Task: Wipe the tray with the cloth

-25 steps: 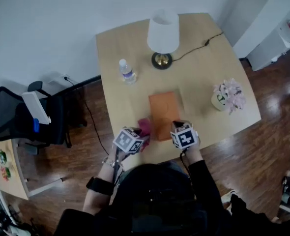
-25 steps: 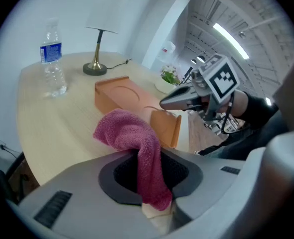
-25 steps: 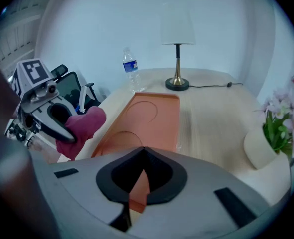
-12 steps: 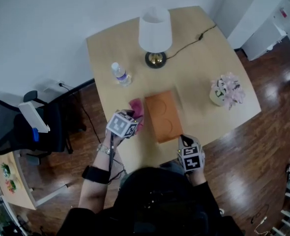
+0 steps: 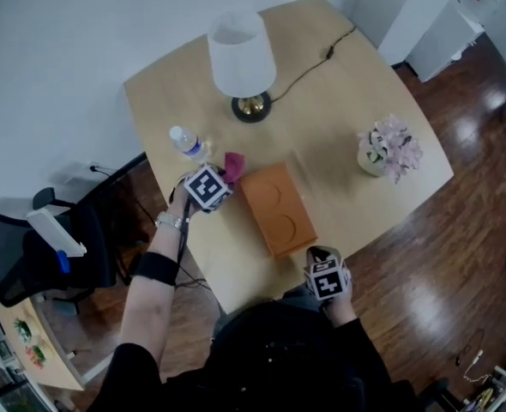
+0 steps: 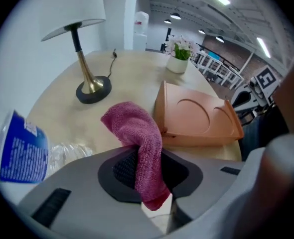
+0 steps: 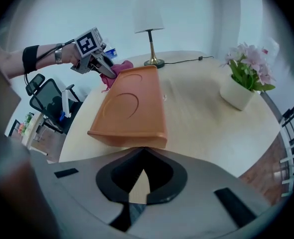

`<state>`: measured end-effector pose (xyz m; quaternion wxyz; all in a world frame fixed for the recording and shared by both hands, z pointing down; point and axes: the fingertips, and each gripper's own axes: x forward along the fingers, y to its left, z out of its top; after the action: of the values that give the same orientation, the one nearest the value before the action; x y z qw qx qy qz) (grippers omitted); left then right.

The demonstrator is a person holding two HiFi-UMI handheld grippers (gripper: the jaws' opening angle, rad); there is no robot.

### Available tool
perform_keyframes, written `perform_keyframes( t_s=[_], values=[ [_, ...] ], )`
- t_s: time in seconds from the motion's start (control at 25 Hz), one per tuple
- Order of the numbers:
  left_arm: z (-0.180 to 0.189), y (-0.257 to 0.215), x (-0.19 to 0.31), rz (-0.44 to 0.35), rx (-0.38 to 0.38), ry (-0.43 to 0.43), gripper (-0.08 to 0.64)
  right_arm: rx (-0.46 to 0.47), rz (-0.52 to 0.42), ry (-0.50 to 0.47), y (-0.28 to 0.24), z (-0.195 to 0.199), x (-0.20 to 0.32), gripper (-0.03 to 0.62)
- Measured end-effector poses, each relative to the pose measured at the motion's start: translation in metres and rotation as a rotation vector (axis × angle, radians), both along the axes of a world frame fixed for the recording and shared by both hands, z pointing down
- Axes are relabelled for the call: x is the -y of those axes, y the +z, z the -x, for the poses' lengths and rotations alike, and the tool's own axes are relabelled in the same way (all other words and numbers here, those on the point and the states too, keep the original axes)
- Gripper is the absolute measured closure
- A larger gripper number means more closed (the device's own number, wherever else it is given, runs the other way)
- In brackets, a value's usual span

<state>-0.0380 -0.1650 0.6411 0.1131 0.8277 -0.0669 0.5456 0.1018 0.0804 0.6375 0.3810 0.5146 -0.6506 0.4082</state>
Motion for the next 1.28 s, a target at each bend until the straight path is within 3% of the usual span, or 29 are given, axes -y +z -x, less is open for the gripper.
perform_keyframes(
  t_s=[0.08,0.24,0.44,0.68,0.8,1.04,1.28],
  values=[
    [-0.001,0.009,0.004,0.004,0.027,0.053,0.457,0.001,0.007,0.011,0.003,-0.001,0.005,0.588],
    [-0.012,0.012,-0.001,0.038,0.003,0.15,0.459,0.015,0.008,0.015,0.0,0.0,0.011,0.588],
    [-0.011,0.014,-0.011,0.034,0.023,0.222,0.459,0.008,0.011,0.026,0.001,-0.005,0.011,0.588],
    [0.011,0.013,-0.024,-0.039,0.188,0.326,0.459,-0.049,0.0,0.043,0.001,-0.033,0.02,0.589],
    [0.019,0.013,-0.046,-0.033,0.212,0.353,0.459,-0.078,0.007,-0.003,0.011,-0.047,0.023,0.59],
    [0.048,0.014,-0.11,0.012,0.217,0.292,0.459,-0.17,-0.013,-0.106,0.014,-0.07,0.047,0.591],
    [0.068,0.016,-0.175,0.128,0.121,0.074,0.459,-0.158,-0.104,-0.15,0.001,-0.068,0.097,0.591]
  ],
)
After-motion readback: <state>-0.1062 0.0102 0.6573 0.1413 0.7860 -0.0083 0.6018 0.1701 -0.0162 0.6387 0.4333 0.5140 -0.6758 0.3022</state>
